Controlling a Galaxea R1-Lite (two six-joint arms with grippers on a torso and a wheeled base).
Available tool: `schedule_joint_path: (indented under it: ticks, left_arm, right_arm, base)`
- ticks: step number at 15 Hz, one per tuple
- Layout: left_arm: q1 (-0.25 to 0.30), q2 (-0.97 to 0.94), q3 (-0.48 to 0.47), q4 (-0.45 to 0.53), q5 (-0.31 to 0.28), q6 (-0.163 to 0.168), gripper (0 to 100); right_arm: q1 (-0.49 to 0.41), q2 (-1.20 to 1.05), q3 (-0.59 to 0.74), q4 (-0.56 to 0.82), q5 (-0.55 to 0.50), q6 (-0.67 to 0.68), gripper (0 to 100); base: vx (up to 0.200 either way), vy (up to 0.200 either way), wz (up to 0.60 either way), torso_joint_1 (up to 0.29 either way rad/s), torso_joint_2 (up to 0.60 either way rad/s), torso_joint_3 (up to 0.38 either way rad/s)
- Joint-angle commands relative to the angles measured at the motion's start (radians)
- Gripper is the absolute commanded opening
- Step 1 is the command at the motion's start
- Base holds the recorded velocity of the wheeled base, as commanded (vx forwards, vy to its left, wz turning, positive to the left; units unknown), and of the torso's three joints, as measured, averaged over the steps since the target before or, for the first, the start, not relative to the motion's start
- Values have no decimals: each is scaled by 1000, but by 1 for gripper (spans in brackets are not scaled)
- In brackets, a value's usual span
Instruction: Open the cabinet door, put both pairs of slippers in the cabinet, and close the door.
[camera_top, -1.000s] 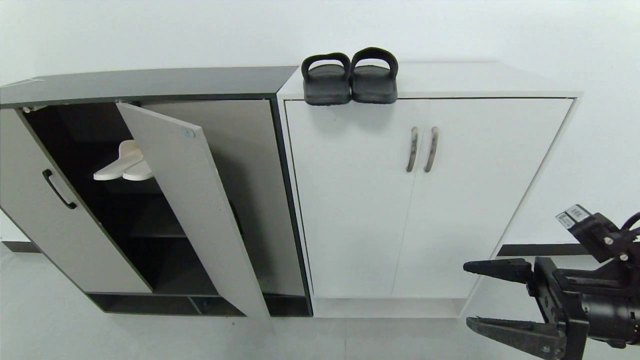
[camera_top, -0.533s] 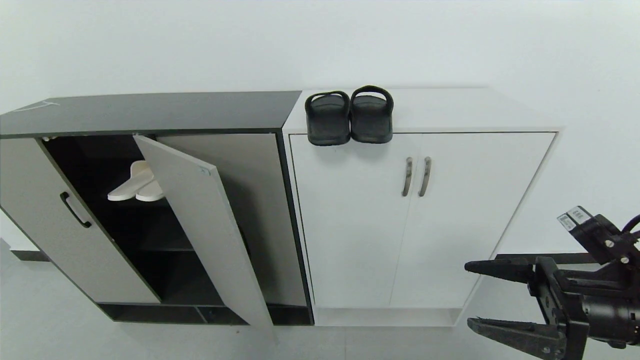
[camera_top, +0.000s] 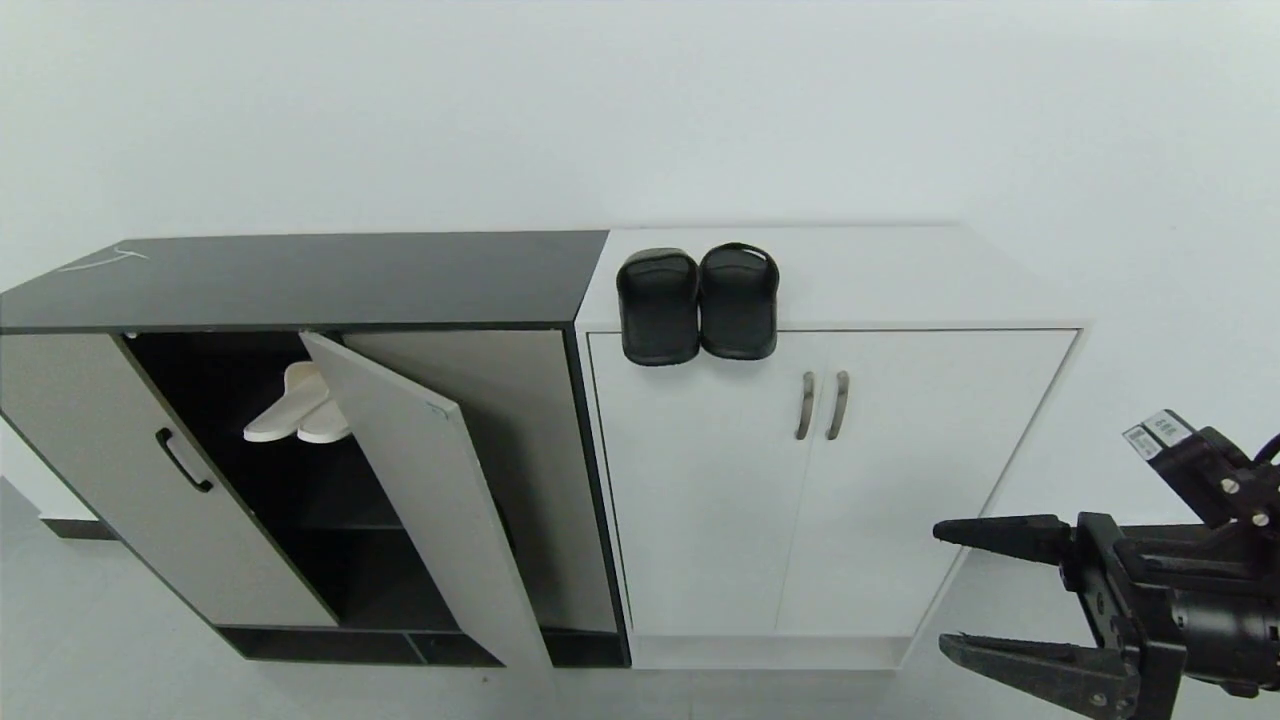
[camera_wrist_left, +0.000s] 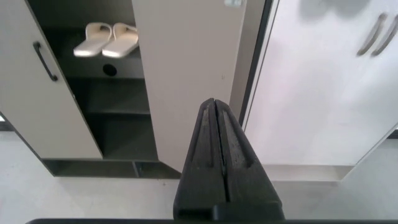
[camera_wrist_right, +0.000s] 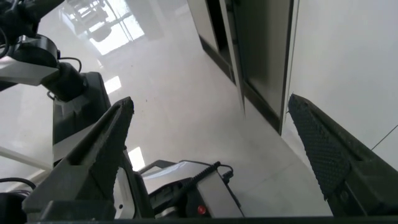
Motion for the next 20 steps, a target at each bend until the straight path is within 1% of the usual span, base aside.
schedule_joint_path:
  ticks: [1, 11, 13, 15, 17, 18, 20]
  left_arm:
    - [1, 1, 1, 0, 0, -1, 0]
    - [1, 1, -1, 0, 0, -1, 0]
    - [1, 1, -1, 0, 0, -1, 0]
    - [1, 1, -1, 0, 0, 1, 0]
    - [1, 1, -1, 0, -1, 2, 0]
    - [1, 1, -1, 0, -1, 2, 0]
    - [1, 1, -1, 0, -1, 2, 0]
  right_arm:
    - [1, -6, 0, -1, 0, 0, 100]
    - [1, -3, 4, 0, 0, 0, 100]
    - [1, 23, 1, 0, -20, 0, 100]
    - [1, 23, -2, 0, -92, 6, 100]
    - [1, 14, 3, -1, -195, 6, 100]
    - [1, 12, 1, 0, -229, 8, 100]
    - [14, 15, -3, 0, -353, 8, 100]
  base:
    - [0, 0, 0, 242, -530, -271]
    - [0, 0, 0, 264, -567, -298]
    - [0, 0, 0, 217, -422, -224]
    - [200, 0, 0, 90, -190, -95]
    - [200, 200, 0, 15, -29, -22]
    - [200, 200, 0, 2, -17, 2]
    - [200, 200, 0, -5, -15, -2]
